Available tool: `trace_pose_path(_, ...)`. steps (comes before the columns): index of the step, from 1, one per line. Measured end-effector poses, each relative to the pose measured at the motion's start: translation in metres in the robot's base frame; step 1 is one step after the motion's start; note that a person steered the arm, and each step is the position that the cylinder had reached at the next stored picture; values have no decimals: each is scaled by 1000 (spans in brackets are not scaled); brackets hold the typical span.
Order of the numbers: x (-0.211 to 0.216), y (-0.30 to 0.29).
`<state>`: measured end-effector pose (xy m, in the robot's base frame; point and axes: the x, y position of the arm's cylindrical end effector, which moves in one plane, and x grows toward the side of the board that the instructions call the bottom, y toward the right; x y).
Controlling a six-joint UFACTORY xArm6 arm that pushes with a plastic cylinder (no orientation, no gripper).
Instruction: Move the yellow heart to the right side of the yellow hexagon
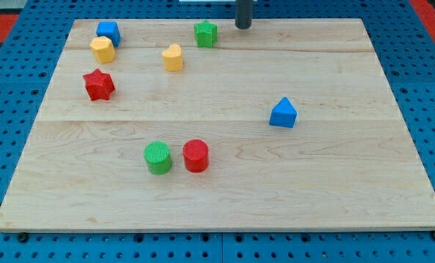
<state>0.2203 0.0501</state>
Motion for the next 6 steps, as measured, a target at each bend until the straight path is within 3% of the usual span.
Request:
trace_pose_path(1, 69, -19)
trace_pose_path(2, 80, -83)
trace_pose_path(4, 72, -162)
trace_pose_path(6, 37, -139)
